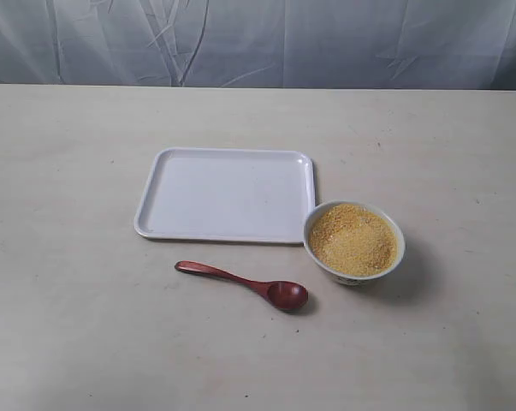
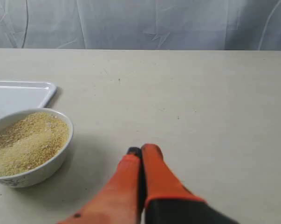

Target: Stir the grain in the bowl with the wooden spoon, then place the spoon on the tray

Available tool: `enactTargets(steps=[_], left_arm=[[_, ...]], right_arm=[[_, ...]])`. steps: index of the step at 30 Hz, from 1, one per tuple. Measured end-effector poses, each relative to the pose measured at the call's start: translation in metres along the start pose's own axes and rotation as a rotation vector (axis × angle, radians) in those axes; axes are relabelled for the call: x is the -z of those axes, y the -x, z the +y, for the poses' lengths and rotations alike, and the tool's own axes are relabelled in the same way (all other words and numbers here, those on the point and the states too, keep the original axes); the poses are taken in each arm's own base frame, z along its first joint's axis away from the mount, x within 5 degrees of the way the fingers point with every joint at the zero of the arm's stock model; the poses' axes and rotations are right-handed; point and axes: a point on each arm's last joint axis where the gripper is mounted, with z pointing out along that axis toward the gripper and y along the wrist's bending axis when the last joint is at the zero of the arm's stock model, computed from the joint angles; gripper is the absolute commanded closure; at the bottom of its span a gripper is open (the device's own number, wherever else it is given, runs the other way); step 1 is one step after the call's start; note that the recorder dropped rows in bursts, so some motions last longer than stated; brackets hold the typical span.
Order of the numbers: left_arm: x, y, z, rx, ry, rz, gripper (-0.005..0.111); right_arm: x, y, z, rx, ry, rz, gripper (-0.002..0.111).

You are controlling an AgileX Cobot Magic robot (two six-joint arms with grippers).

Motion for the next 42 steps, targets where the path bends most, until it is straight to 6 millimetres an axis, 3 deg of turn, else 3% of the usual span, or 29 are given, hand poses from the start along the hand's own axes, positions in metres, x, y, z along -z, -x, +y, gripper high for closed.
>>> enactTargets(steps=[19, 31, 42], left_arm=[[0.000, 0.000, 0.000, 0.000, 0.000, 0.000, 0.107], [0.000, 0.000, 0.000, 0.000, 0.000, 0.000, 0.107], [0.000, 0.000, 0.000, 0.000, 0.000, 0.000, 0.107]], right_arm=[[0.000, 0.002, 0.000, 0.004, -0.003, -0.018, 0.108], [0.008, 0.036, -0.003, 0.004, -0.031, -0.418, 0.108], [0.013, 0.046, -0.003, 0.000, -0.040, -0.540, 0.108]])
